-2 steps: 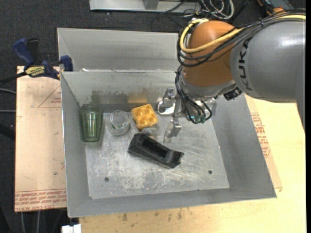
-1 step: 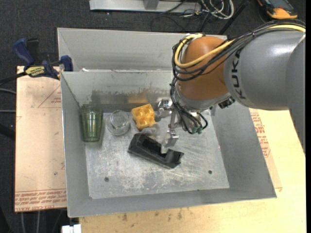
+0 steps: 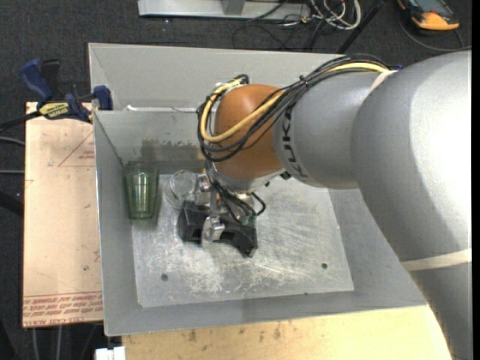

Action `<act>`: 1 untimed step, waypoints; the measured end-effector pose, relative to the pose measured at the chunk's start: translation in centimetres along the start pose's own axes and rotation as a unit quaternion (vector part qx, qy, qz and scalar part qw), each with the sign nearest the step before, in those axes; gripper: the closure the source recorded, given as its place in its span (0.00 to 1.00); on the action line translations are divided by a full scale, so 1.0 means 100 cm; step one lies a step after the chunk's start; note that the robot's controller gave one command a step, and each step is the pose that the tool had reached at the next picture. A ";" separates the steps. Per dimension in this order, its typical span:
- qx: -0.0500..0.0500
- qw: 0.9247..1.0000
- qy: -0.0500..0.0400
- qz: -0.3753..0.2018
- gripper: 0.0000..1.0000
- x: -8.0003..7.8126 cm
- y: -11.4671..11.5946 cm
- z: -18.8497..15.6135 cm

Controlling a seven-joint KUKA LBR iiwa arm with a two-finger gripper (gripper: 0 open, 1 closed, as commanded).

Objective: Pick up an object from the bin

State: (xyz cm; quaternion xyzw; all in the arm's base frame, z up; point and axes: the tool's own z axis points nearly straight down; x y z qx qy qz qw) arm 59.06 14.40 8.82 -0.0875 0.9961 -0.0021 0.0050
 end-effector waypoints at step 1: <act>0.000 1.000 0.000 0.000 1.00 0.000 0.000 0.000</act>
Offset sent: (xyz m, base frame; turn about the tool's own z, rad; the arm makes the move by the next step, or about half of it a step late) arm 0.0160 0.0004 0.1190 0.0197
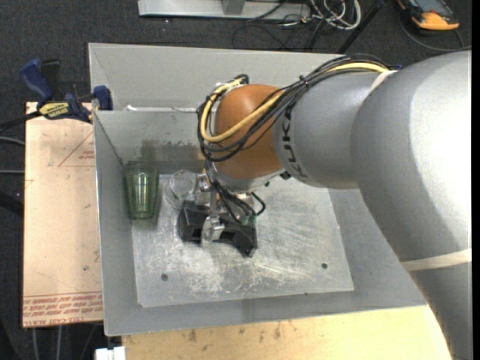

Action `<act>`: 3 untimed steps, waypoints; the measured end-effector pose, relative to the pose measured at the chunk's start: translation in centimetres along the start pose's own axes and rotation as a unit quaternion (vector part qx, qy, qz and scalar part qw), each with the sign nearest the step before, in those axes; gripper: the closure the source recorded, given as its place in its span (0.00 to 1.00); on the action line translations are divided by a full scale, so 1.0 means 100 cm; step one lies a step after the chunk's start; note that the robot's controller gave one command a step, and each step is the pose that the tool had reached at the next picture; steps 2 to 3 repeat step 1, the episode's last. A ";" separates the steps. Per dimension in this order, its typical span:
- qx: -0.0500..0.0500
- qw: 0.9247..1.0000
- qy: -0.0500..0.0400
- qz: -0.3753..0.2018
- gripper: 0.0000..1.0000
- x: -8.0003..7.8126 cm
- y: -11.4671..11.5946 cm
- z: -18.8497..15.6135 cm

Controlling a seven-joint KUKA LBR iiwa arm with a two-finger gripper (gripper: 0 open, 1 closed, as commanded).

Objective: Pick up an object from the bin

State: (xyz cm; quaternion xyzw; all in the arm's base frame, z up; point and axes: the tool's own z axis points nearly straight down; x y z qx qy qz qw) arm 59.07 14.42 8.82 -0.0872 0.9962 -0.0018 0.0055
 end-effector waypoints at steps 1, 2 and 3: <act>-0.002 1.000 0.007 0.009 1.00 -0.016 -0.003 -0.116; -0.002 1.000 0.007 0.009 1.00 -0.016 -0.003 -0.116; -0.002 1.000 0.007 0.009 1.00 -0.016 -0.003 -0.116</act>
Offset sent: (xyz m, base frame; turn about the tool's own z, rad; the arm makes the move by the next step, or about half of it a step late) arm 0.0000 0.0000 0.0000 0.0000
